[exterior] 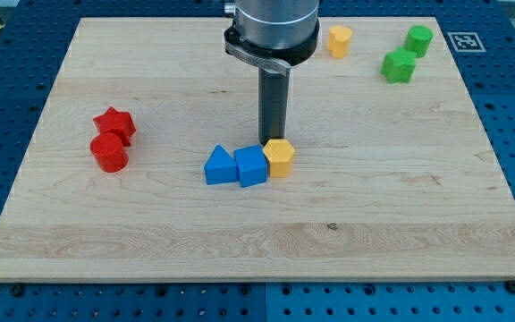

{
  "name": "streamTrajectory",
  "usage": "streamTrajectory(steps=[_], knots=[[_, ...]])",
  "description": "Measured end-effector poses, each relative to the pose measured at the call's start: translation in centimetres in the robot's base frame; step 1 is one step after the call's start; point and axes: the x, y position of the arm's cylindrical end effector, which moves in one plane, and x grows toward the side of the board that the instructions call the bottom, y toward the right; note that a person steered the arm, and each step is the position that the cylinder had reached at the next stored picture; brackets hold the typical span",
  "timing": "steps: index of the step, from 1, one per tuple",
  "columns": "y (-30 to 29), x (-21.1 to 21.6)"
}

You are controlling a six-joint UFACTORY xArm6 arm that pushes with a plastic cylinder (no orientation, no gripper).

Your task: Move the yellow heart downwards

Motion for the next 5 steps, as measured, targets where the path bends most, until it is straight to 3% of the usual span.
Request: streamTrajectory(steps=[5], knots=[[0.1, -1.7]])
